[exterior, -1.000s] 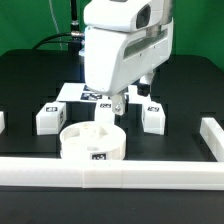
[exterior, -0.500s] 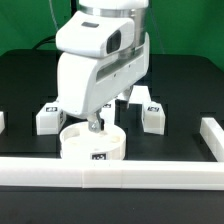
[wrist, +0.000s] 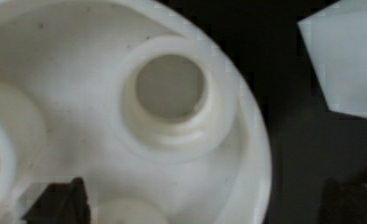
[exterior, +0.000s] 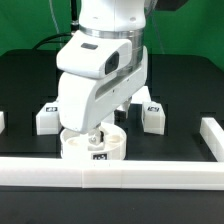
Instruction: Assemble stool
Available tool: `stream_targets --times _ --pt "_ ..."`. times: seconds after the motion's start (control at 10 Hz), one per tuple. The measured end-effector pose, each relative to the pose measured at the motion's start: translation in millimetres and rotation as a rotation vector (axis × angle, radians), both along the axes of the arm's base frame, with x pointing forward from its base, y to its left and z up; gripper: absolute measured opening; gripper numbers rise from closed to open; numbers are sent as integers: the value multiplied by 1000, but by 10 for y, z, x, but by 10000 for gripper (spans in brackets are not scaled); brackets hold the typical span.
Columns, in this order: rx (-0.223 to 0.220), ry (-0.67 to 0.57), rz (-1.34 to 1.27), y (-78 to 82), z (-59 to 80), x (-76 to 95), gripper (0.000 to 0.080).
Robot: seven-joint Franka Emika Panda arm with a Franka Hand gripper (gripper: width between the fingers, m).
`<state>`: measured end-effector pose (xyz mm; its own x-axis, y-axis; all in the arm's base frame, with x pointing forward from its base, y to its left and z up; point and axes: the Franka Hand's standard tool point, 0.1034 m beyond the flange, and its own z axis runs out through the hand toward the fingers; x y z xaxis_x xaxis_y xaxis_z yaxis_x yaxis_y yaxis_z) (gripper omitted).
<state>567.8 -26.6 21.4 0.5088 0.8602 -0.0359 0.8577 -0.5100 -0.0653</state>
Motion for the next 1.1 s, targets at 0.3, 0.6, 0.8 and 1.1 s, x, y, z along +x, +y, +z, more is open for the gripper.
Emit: stream_targets --times 0.3,0.6,0.8,1.1 --pt "1 1 -2 -18 -88 -20 649" --pt "2 2 -1 -30 -91 -24 504" --pt "2 2 -1 -29 -91 -24 215" --pt "2 1 -1 -29 -87 -19 30"
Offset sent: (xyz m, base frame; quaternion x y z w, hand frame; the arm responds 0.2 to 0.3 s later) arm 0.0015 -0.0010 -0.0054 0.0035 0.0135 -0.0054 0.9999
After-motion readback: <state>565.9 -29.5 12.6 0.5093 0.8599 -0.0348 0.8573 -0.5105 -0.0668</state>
